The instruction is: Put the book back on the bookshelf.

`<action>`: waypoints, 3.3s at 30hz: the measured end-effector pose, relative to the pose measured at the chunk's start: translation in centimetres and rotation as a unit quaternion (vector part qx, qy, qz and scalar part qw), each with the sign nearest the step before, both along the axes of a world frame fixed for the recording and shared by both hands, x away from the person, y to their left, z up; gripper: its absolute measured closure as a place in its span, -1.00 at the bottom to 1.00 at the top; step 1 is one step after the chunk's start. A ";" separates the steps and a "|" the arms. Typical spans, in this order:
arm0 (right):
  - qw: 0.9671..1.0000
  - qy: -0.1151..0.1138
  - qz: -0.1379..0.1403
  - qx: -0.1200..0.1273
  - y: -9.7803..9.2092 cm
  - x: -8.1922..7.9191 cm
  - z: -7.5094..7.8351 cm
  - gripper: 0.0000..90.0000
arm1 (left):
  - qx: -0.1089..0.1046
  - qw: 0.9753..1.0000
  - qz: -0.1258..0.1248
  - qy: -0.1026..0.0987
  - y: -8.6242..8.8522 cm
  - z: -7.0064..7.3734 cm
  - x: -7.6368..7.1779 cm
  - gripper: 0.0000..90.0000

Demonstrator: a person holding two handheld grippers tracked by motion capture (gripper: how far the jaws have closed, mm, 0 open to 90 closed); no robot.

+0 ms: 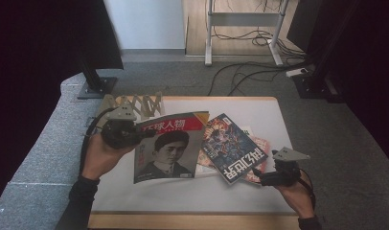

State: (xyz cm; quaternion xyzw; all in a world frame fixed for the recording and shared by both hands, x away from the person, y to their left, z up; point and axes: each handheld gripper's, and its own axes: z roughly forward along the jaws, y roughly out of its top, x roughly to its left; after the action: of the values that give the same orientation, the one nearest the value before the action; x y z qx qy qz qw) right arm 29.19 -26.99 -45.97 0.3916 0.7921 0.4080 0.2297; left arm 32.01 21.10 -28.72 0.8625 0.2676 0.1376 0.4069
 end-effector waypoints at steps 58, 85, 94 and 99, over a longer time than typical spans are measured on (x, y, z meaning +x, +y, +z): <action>0.996 0.080 -0.041 -0.025 -0.5 -0.9 -7.9 -1.00 | -0.015 0.958 0.285 -0.022 14.9 1.7 1.7 0.93; 0.996 0.079 -0.042 -0.023 -0.5 -0.9 -7.9 -1.00 | -0.042 0.959 0.280 -0.004 15.8 -1.7 5.6 0.92; 0.996 0.080 -0.042 -0.023 -0.5 -0.9 -7.9 -1.00 | -0.008 0.965 0.258 0.050 16.5 -1.5 5.0 0.89; 0.996 0.080 -0.042 -0.023 -0.5 -0.9 -7.9 -1.00 | 0.005 0.963 0.260 0.071 16.8 -1.5 4.8 0.91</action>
State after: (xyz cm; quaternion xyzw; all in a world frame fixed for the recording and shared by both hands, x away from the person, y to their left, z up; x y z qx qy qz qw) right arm 28.27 -27.51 -53.84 0.4503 0.8000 0.3469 0.1920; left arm 36.83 37.88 -30.18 0.7726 0.5106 0.1783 0.3327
